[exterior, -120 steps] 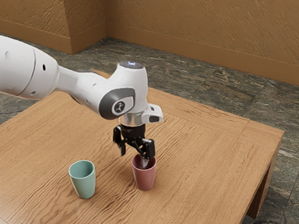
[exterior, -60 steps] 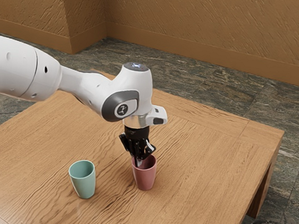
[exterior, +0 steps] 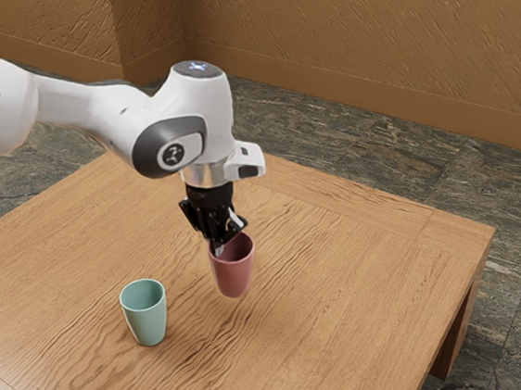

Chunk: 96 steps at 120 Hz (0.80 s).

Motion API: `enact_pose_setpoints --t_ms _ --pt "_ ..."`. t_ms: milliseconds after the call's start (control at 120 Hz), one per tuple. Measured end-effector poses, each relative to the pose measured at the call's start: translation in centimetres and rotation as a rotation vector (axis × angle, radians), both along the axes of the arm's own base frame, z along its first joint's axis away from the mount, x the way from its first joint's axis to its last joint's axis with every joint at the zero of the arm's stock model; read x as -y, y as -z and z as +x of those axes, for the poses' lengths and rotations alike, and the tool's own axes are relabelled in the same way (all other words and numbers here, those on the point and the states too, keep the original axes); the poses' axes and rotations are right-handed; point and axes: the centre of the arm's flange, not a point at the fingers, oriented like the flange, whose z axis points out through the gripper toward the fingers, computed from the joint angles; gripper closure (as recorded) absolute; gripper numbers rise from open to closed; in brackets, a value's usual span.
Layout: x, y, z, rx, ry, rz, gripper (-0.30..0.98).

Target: Place the right cup onto the left cup

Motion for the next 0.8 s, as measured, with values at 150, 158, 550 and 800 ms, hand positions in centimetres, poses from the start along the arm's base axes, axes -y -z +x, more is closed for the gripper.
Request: enact_pose_setpoints --t_ms 150,158,550,800 --pt "-1.5 -2.0 -2.7 0.015 -0.042 0.006 0.78" --pt "-1.5 -2.0 -2.9 0.015 -0.045 0.007 0.78" --pt "-10.1 -2.8 -5.7 -0.055 -0.250 0.019 0.79" --pt "-10.8 -3.4 -8.1 -0.061 -0.283 0.024 0.79"
